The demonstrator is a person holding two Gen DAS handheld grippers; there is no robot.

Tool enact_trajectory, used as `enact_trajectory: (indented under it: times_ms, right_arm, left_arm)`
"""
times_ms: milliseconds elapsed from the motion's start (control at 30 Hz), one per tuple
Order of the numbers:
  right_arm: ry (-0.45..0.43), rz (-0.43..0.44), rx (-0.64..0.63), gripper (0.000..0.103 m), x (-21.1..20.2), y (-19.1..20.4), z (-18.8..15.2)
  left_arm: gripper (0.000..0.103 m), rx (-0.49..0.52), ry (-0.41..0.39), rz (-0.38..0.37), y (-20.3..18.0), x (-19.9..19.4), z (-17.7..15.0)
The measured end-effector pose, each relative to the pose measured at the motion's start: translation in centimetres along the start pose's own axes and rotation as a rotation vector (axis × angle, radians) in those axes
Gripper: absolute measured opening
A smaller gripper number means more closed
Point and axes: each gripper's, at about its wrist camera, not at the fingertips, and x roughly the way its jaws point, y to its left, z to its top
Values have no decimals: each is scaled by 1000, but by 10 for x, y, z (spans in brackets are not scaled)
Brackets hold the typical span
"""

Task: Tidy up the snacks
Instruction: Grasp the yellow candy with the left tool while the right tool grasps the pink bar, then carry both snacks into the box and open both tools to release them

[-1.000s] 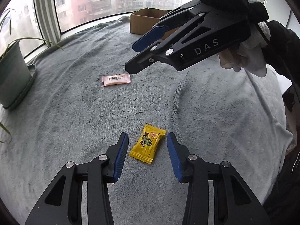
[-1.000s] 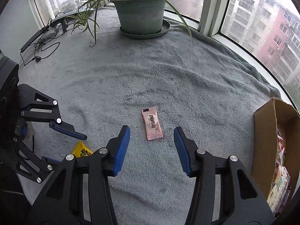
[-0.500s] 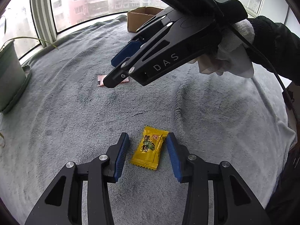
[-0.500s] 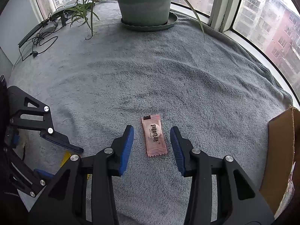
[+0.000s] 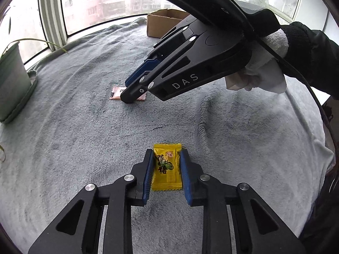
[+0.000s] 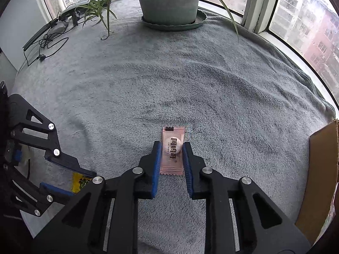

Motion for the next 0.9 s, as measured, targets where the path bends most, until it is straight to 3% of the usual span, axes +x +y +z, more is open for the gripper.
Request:
enact_trajectory:
  times_ms: [433, 900]
  right_arm:
    - [-35, -16, 26, 20, -18, -2, -4]
    - [-129, -85, 99, 20, -82, -28, -20]
  left_arm:
    - [23, -24, -4, 6, 0, -2, 0]
    - [23, -25, -66, 23, -1, -25, 27]
